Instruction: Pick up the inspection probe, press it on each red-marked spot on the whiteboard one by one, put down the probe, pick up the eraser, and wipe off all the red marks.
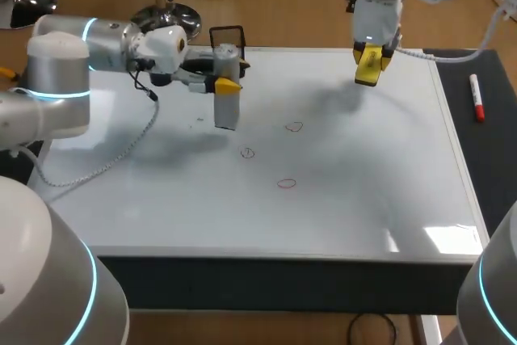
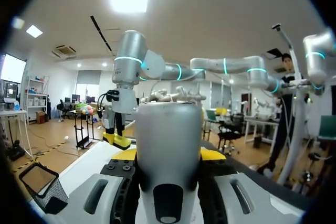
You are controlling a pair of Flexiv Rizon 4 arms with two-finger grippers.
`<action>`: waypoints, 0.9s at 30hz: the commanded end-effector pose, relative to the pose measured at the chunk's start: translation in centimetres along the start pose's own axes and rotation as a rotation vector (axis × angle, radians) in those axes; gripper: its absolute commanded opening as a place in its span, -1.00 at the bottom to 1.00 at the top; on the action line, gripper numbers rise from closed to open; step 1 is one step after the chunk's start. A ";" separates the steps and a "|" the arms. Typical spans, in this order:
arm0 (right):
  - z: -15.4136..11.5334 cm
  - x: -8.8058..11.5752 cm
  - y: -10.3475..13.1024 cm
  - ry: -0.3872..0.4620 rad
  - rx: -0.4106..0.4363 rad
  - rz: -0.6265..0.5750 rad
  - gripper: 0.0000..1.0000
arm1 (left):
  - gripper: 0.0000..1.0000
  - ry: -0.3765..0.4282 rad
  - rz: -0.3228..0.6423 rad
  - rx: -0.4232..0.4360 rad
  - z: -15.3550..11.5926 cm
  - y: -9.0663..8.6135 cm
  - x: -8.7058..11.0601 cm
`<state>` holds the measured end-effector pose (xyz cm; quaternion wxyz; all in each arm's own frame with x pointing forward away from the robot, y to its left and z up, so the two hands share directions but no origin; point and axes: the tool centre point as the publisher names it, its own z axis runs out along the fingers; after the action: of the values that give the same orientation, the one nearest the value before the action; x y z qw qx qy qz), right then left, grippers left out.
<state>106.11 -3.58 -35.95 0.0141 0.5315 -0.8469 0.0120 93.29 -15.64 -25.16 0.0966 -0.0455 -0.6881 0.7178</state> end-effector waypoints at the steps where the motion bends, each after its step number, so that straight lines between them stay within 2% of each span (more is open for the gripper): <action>1: -0.1 0.0 -0.1 0.003 0.002 -0.002 -1.00 | -1.00 -0.028 0.004 -0.001 -1.6 -0.7 -0.8; 17: -0.1 0.0 -0.1 0.003 0.002 -0.002 -1.00 | -1.00 -0.183 0.053 -0.014 -9.4 -2.8 -7.4; 27: -0.1 0.0 -0.1 0.003 0.002 -0.002 -1.00 | -1.00 -0.255 0.055 -0.001 -13.2 -3.5 -9.9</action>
<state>106.11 -3.58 -35.96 0.0141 0.5315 -0.8469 0.0120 105.50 -5.01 -23.07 -0.0142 0.0286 -0.6939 0.7194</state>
